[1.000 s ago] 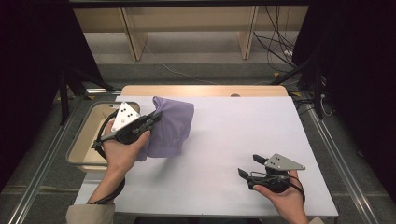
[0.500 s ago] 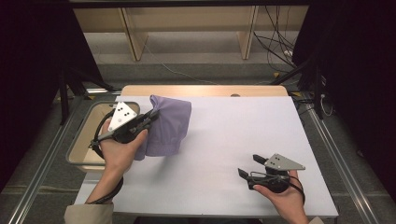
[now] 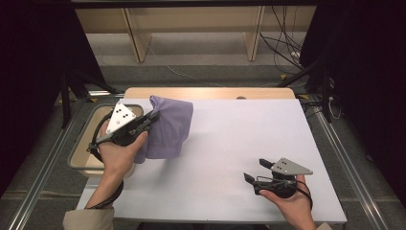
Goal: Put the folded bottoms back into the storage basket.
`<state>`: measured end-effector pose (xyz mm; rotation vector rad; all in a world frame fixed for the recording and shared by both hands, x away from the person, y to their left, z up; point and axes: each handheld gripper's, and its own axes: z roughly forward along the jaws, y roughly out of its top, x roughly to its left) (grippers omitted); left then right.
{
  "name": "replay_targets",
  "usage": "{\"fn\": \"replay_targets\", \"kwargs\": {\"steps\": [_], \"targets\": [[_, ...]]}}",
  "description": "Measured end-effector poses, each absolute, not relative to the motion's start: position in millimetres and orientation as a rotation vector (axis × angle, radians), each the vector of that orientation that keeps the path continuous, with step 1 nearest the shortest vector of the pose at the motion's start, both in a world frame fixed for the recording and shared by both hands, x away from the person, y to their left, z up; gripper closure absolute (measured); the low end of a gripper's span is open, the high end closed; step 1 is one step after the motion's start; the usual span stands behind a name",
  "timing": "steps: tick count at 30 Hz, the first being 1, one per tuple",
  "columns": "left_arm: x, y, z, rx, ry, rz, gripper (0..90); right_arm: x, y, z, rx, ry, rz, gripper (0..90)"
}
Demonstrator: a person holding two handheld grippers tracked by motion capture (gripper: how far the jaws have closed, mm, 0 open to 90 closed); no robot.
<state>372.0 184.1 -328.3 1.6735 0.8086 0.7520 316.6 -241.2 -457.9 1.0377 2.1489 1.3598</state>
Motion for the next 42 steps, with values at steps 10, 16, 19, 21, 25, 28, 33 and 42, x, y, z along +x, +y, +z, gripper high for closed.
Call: {"fn": "replay_targets", "kwargs": {"steps": [10, 16, 19, 21, 25, 28, 33, 42], "targets": [[371.5, 187.9, -325.4, 1.665, 0.811, 0.768, 85.6, 316.6, -241.2, -458.0, 1.038, 2.149, 1.360, 22.6], [371.2, 190.8, -323.8, 1.662, 0.814, 0.774, 85.6, 316.8, -241.2, -458.2, 1.036, 2.151, 1.359, 22.6], [371.0, 191.5, -323.0, 1.662, 0.812, 0.778, 85.5, 316.7, -241.1, -458.1, 1.036, 2.151, 1.360, 22.6], [370.6, 191.8, -322.4, 1.661, 0.812, 0.781, 85.6, 316.7, -241.0, -458.2, 1.036, 2.152, 1.359, 22.6], [370.0, 193.3, -320.8, 1.661, 0.810, 0.789, 85.5, 316.7, -241.1, -458.2, 1.038, 2.151, 1.359, 22.7], [369.2, 194.4, -319.3, 1.656, 0.810, 0.797, 85.6, 316.7, -241.1, -458.2, 1.038, 2.150, 1.359, 22.6], [367.9, 195.5, -317.2, 1.659, 0.810, 0.808, 85.5, 316.8, -241.0, -458.3, 1.037, 2.152, 1.358, 22.6], [367.2, 200.4, -314.4, 1.642, 0.814, 0.821, 85.5, 316.9, -241.0, -458.5, 1.036, 2.154, 1.360, 22.6]]}}
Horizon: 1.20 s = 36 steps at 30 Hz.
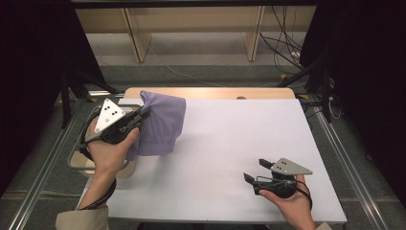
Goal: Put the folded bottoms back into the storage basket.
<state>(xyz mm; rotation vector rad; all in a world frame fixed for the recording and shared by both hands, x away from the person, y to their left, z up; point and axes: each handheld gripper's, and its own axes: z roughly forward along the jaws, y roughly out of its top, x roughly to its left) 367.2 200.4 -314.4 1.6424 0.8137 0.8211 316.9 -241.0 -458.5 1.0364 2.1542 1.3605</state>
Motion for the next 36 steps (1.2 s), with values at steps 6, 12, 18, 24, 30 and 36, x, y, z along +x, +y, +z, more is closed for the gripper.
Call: {"fn": "replay_targets", "kwargs": {"steps": [6, 12, 18, 24, 30, 36], "targets": [[367.1, 204.1, -313.2, 1.622, 0.813, 0.828, 85.5, 316.9, -240.6, -458.7, 1.036, 2.154, 1.359, 22.6], [366.6, 207.6, -311.2, 1.618, 0.819, 0.839, 85.5, 317.0, -240.6, -459.0, 1.037, 2.154, 1.361, 22.7], [365.8, 210.8, -309.6, 1.613, 0.825, 0.850, 85.5, 317.0, -240.6, -458.8, 1.036, 2.155, 1.357, 22.6], [365.6, 214.1, -308.5, 1.605, 0.832, 0.853, 85.6, 317.1, -240.5, -458.9, 1.035, 2.156, 1.358, 22.6], [365.0, 218.1, -307.0, 1.603, 0.839, 0.859, 85.5, 317.1, -240.0, -458.9, 1.035, 2.157, 1.356, 22.6], [364.8, 220.9, -306.2, 1.598, 0.848, 0.863, 85.5, 317.4, -239.9, -459.1, 1.034, 2.157, 1.359, 22.6]]}}
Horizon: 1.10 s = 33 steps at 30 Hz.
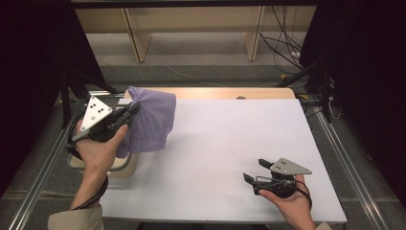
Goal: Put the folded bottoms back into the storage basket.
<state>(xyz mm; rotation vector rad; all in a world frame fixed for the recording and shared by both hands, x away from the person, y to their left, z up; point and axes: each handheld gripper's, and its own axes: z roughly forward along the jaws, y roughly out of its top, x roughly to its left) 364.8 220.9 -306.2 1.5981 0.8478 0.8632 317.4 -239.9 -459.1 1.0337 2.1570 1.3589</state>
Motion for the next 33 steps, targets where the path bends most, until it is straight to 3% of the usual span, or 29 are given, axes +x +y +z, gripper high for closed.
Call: {"fn": "replay_targets", "kwargs": {"steps": [33], "targets": [[363.9, 240.2, -300.9, 1.568, 0.889, 0.896, 85.6, 317.3, -239.7, -459.2, 1.034, 2.160, 1.358, 22.6]]}}
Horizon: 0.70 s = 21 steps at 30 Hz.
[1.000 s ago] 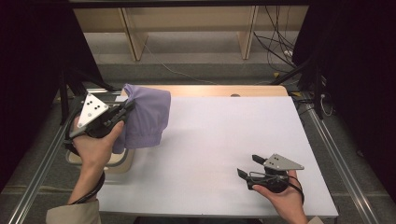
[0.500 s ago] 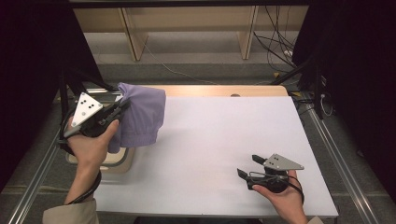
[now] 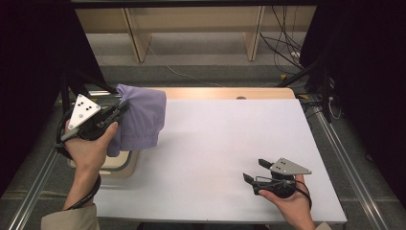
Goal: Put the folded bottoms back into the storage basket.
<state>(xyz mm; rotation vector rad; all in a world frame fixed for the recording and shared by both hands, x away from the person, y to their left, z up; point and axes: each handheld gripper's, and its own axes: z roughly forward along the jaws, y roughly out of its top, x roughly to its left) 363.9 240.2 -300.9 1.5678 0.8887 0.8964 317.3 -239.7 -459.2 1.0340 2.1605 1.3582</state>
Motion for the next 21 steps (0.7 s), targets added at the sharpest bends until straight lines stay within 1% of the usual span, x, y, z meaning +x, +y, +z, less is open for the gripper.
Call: {"fn": "replay_targets", "kwargs": {"steps": [21], "targets": [[362.9, 253.8, -297.7, 1.537, 0.917, 0.913, 85.6, 317.3, -239.6, -459.2, 1.033, 2.160, 1.356, 22.7]]}}
